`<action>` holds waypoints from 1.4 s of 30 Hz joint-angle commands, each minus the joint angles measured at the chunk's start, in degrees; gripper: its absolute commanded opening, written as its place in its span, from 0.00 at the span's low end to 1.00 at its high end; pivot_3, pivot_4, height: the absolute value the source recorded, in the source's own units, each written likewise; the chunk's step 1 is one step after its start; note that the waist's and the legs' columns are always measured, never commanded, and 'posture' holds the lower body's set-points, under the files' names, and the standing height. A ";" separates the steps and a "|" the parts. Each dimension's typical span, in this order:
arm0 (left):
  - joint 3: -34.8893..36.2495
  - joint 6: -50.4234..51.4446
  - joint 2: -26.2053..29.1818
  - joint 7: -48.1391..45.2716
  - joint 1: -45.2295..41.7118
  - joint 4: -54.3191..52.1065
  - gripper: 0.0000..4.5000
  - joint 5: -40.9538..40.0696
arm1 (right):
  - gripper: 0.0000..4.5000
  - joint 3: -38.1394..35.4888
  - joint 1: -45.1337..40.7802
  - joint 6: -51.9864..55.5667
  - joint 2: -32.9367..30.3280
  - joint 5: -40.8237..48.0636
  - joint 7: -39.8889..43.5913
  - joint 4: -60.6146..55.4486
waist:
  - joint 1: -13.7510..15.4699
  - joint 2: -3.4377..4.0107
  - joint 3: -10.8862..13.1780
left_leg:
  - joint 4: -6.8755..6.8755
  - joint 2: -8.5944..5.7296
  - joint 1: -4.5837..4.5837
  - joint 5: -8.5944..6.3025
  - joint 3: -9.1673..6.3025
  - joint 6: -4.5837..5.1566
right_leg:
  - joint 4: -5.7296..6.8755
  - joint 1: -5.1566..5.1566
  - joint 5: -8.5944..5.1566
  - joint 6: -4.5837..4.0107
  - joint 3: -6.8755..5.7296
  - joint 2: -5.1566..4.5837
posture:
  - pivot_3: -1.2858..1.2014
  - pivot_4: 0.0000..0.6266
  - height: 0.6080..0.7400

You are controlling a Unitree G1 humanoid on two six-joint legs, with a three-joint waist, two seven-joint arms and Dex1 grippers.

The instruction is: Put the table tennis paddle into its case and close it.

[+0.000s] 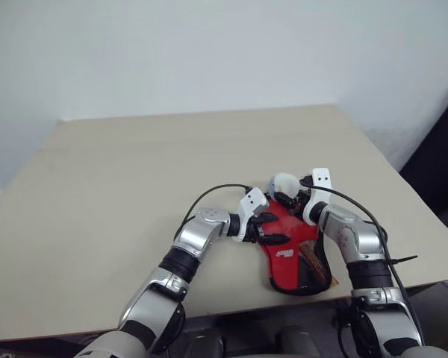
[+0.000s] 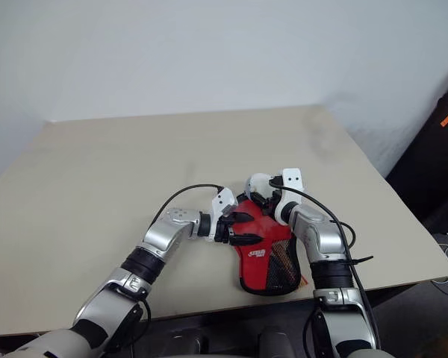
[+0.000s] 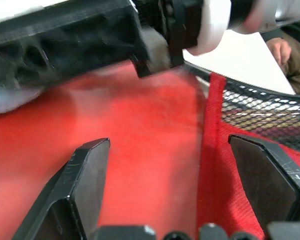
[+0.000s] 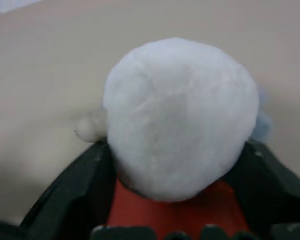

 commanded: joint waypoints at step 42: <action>-5.45 -1.04 0.51 0.22 1.86 5.42 0.90 7.18 | 0.11 -22.72 43.09 5.44 -24.55 19.11 10.69 -40.58 | 1.66 -0.01 -0.09 | 0.08 -0.05 -0.06 -0.04 0.02 -0.03 | -0.13 0.06 -0.18 -0.10 0.01 -0.06 | 0.52 0.00 1.00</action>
